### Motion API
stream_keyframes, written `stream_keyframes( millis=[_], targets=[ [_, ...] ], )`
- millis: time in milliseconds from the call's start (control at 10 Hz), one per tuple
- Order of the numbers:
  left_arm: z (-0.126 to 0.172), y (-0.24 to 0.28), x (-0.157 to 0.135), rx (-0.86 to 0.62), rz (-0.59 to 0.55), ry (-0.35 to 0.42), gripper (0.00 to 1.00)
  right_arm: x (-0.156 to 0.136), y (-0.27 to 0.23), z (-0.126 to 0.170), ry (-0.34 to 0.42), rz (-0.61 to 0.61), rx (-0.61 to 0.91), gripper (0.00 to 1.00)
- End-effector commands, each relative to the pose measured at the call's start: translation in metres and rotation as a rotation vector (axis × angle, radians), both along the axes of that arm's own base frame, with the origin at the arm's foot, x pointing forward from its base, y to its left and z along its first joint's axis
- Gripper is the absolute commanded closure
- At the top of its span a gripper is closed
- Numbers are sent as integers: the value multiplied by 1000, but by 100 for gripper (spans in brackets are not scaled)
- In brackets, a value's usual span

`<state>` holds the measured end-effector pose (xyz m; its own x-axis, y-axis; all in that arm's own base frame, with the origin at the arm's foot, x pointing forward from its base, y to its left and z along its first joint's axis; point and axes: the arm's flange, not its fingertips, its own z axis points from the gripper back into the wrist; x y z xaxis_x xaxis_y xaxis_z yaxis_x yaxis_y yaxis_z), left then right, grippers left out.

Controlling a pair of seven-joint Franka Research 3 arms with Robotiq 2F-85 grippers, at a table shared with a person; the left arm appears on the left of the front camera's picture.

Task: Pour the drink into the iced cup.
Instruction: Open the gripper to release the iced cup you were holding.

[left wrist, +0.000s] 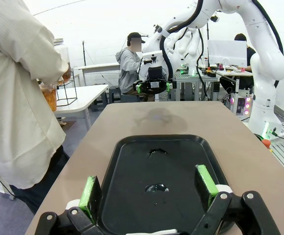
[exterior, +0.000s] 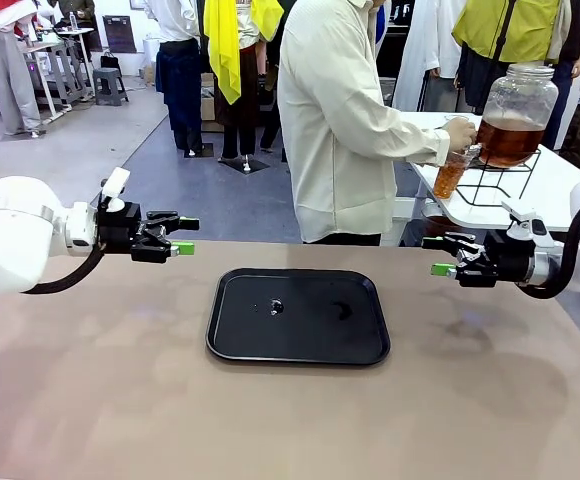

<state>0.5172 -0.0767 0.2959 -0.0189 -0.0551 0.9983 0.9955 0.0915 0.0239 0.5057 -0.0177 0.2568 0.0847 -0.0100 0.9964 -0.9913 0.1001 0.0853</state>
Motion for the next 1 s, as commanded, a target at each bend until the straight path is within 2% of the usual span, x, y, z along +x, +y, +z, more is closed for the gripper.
stream_keyframes(
  millis=[0, 900],
  targets=[
    [4, -1, -1, 1, 0, -7, 0, 1, 2, 4, 2, 2, -3, 0],
    [4, -1, -1, 1, 0, -7, 0, 1, 2, 4, 2, 2, -3, 0]
  ],
)
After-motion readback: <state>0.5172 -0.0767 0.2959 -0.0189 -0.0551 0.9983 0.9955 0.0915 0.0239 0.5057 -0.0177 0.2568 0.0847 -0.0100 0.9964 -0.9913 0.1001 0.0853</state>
